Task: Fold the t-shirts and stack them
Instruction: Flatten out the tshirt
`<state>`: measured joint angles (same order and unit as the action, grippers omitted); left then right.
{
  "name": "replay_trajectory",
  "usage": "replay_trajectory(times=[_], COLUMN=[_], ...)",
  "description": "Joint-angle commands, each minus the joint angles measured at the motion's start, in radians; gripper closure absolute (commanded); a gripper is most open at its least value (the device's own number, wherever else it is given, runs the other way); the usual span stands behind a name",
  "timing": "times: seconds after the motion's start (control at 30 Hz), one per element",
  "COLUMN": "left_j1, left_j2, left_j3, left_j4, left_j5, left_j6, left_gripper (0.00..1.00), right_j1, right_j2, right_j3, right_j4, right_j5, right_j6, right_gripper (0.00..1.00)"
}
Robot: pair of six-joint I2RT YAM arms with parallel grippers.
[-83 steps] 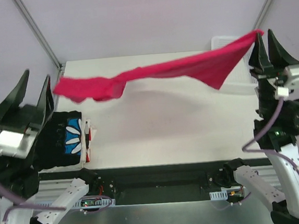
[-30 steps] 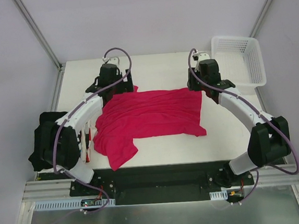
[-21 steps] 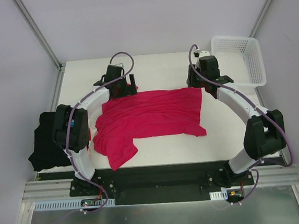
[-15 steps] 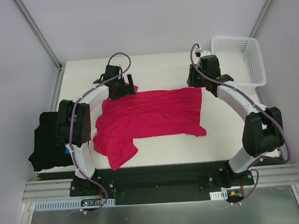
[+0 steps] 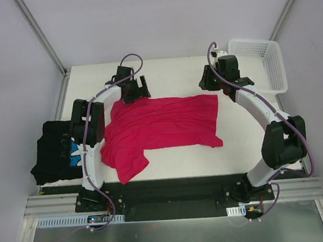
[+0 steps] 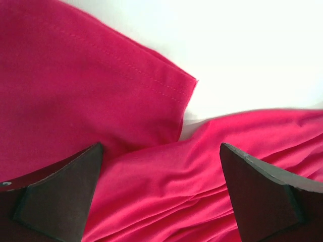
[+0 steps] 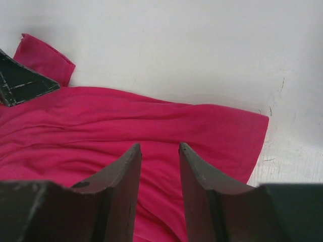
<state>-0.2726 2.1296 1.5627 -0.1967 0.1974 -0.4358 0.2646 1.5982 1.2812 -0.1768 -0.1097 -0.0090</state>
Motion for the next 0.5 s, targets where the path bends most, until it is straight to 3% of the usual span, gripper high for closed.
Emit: replay_trajectory(times=[0.0, 0.47], left_j1=[0.018, 0.093], left_j2=[0.075, 0.326], left_j3=[0.069, 0.48], left_j4=[-0.01, -0.076], left_j5=[0.049, 0.125], left_j6=[-0.032, -0.058], left_gripper=[0.01, 0.01], right_j1=[-0.013, -0.024], right_j2=[-0.049, -0.164], right_j3=[0.043, -0.017], right_j4=[0.014, -0.018], right_j5=[-0.047, -0.053], right_j6=[0.037, 0.024], right_gripper=[0.62, 0.61])
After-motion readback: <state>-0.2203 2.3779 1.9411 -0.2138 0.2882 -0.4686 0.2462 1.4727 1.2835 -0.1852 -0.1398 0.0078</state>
